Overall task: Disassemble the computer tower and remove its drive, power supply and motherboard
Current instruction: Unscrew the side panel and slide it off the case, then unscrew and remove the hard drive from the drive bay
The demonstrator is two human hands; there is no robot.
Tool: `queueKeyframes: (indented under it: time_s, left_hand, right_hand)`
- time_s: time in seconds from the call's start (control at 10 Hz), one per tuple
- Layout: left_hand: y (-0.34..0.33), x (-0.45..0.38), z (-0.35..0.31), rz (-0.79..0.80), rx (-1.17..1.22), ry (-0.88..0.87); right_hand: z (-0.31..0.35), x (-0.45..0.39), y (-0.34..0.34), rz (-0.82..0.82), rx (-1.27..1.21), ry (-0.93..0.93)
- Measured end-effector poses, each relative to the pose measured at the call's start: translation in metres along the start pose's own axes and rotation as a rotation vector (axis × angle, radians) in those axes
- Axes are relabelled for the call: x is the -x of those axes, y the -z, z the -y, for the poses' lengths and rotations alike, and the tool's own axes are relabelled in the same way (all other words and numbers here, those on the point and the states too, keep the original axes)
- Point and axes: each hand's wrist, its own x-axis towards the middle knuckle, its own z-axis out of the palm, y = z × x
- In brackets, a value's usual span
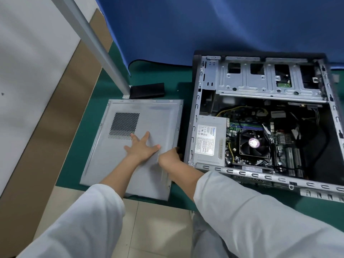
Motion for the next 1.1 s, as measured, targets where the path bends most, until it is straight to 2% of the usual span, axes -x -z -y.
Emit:
queueKeyframes:
  time_s: [0.2,0.4,0.5,0.6,0.7,0.8,0.9,1.0,1.1]
  left_hand:
    - [-0.005,-0.006,0.003,0.017,-0.070,0.000]
    - [-0.014,-0.008,-0.013,0.061,-0.047,-0.006]
    - [-0.019,-0.008,-0.012,0.065,-0.044,-0.017]
    - [-0.023,-0.005,-0.013,0.034,0.011,-0.025]
    - [-0.018,0.003,-0.025,0.000,0.354,0.014]
    - [-0.003,0.019,-0.050,-0.022,0.661,-0.136]
    - [0.009,0.043,-0.090,0.053,0.785,-0.304]
    - [0.011,0.062,-0.128,0.093,0.813,-0.374]
    - [0.010,0.071,-0.149,-0.066,0.805,-0.364]
  right_hand:
    - [0.006,-0.010,0.003,-0.038,-0.225,-0.070]
    - [0.010,-0.017,0.002,-0.071,-0.300,-0.125]
    - [0.012,-0.013,0.002,-0.077,-0.312,-0.104]
    - [0.020,0.002,0.008,-0.089,-0.283,0.029]
    - [0.028,0.029,0.022,0.020,-0.197,0.213]
    - [0.035,0.054,0.060,0.088,-0.138,0.535]
    - [0.029,0.062,0.137,-0.126,0.115,0.849]
    - [-0.007,0.048,0.222,-0.304,0.536,0.806]
    - [-0.046,0.035,0.268,-0.209,0.720,0.614]
